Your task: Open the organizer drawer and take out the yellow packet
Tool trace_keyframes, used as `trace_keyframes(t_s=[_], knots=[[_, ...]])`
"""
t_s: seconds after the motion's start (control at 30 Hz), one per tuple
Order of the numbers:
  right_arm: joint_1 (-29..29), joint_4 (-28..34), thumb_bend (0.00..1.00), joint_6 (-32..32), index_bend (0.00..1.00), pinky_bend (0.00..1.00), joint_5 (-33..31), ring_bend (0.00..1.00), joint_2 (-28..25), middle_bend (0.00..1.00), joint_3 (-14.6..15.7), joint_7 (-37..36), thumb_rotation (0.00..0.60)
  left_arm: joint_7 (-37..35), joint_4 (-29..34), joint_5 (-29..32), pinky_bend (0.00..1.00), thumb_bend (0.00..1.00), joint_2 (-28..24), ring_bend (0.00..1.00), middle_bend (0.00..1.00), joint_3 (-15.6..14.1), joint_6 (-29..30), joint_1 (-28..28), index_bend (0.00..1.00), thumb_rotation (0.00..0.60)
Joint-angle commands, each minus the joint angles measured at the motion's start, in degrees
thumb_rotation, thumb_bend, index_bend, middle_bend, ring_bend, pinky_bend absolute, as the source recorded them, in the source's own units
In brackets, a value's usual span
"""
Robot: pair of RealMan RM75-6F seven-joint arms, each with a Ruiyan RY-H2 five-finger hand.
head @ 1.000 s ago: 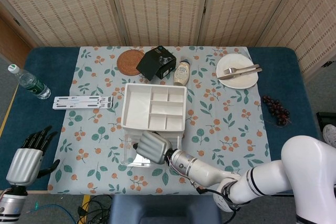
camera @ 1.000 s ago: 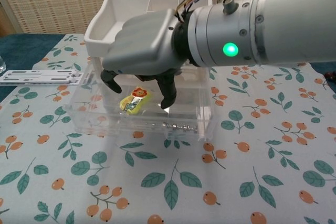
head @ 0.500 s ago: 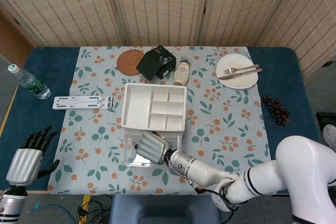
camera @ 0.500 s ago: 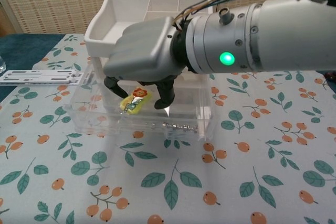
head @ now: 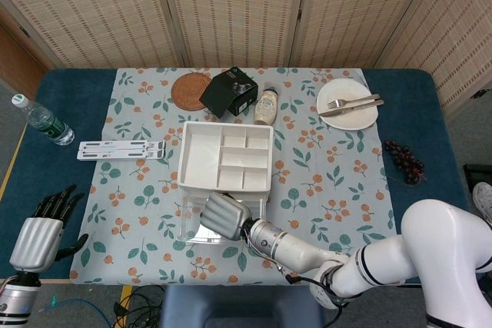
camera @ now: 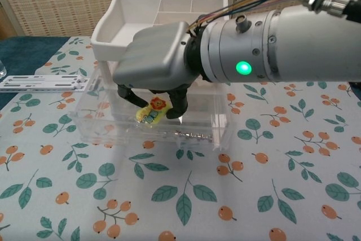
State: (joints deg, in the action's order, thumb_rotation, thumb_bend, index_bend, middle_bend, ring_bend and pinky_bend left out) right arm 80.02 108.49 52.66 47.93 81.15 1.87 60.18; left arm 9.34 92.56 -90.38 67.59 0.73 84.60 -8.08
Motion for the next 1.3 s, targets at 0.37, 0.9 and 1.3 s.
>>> trace_keyframes(t_s=[0.37,0.9,1.3], knots=[[-2.52,3.95,0.34,2.74,0.52,1.0,5.79,1.0,-3.21,1.0,-1.63,-3.79,0.6,0.11,0.33,-0.15,0.16,0.25,-0.19,0.14,0.09,0.08,0.1,-0.04,0.14,0.6],[-14.17,12.28,0.35,12.62,0.52,1.0,19.33,1.0,-14.4,1.0,-1.57,-12.54,0.6,0.64,0.64,-0.28,0.16,0.25,0.22,0.14,0.09,0.49,-0.99,-1.11,0.14,0.6],[-24.4,14.51,0.35,18.3,0.52,1.0,23.28,1.0,-23.27,1.0,-1.39,-19.51,0.6,0.97,0.72,-0.17,0.16,0.25,0.29,0.14,0.09,0.9,-1.57,-1.87,0.14,0.6]])
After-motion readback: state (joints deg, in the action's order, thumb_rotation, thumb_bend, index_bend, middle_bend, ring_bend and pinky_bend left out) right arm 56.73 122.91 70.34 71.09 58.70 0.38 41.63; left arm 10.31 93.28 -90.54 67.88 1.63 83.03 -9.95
